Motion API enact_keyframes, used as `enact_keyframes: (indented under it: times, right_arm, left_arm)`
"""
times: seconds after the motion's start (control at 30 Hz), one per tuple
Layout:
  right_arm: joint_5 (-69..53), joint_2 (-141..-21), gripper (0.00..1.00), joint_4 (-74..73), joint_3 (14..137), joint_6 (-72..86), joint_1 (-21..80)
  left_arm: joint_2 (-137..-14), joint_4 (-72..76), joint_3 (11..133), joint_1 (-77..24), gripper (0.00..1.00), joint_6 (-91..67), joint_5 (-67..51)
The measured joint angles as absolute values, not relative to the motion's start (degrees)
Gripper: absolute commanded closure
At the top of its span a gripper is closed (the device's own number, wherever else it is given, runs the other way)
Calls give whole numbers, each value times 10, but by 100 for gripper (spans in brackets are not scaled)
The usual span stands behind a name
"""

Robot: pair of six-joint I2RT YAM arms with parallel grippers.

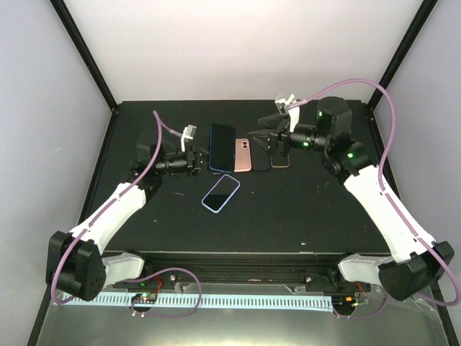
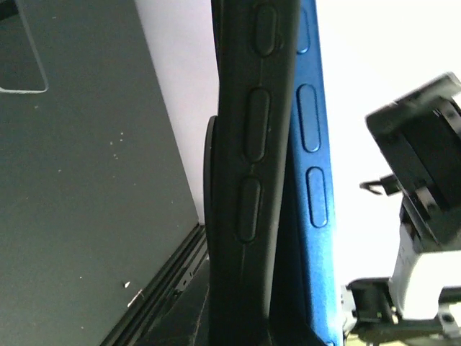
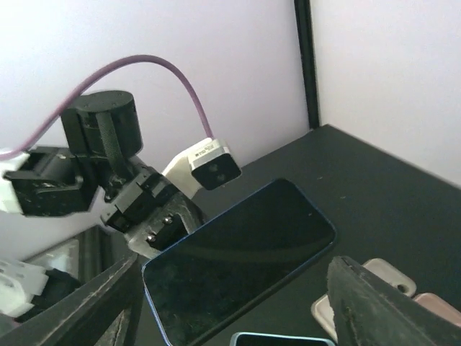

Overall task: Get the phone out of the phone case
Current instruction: Remove the phone case from the phone.

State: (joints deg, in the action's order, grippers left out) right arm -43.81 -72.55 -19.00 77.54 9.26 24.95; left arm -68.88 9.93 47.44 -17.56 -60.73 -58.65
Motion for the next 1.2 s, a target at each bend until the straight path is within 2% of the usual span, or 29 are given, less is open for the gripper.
enact_keyframes:
  times: [0.37,0.63,1.2]
  right_arm:
    - [-221,-717,38,-237,771,-97,398]
    - [-113,-746,42,-249,760,-193,501]
    - [41,-822,56,-243,761,-258,562]
  left_arm:
    - [-690,47,469,-169,98,-698,-536]
    - [-691,47,464,-169,97,-731,-533]
    - [-691,48,463,-167,94,-733,-521]
